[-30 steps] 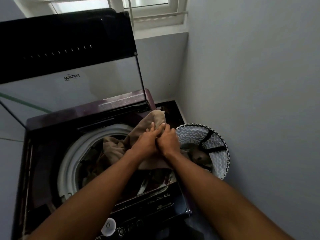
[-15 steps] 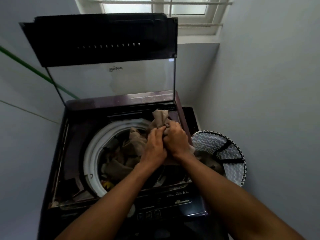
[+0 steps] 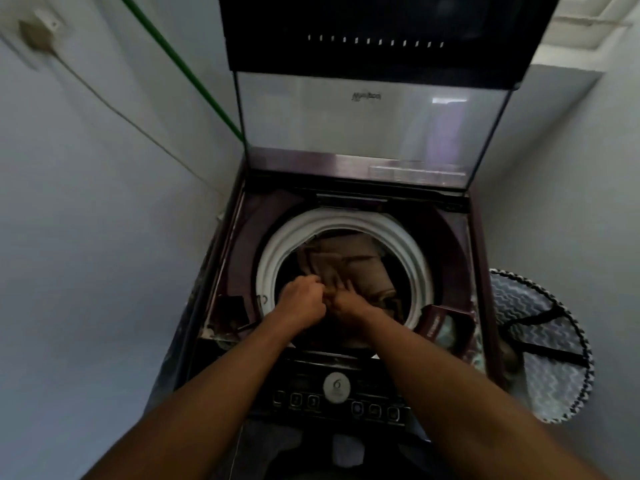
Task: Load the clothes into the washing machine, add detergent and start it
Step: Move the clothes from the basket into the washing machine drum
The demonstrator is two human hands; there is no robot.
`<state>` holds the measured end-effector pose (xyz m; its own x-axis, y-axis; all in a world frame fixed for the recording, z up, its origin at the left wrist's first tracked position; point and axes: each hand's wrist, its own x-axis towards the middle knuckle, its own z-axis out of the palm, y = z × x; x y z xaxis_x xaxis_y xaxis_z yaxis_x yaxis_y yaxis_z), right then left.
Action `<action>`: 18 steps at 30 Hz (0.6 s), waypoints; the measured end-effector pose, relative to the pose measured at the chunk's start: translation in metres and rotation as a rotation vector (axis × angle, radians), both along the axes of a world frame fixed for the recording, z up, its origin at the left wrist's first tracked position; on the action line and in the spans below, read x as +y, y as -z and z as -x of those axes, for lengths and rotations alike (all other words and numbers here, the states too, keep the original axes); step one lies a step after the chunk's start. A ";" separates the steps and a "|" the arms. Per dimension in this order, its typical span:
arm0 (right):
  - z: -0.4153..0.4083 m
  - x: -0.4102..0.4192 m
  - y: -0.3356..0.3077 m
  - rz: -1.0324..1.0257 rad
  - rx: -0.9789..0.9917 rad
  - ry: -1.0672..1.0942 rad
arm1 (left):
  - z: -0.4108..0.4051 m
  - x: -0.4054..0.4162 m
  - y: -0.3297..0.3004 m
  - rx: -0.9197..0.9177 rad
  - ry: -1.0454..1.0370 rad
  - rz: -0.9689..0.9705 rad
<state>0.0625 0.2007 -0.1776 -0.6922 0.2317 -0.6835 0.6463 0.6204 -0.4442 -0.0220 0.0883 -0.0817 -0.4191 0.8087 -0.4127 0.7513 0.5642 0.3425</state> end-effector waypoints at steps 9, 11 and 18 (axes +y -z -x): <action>0.003 0.008 -0.093 -0.141 0.246 0.130 | 0.001 0.022 -0.012 -0.196 -0.164 -0.338; -0.013 0.022 -0.113 -0.216 0.336 0.220 | -0.011 0.044 -0.023 -0.214 -0.164 -0.433; -0.105 0.080 -0.137 -0.609 0.499 0.579 | -0.093 0.128 -0.048 -0.257 -0.002 -0.668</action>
<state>0.1679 0.2808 -0.0405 -0.5372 0.8434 0.0065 0.7482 0.4801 -0.4578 0.0709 0.2166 -0.0338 -0.3769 0.9224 0.0843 0.5995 0.1735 0.7813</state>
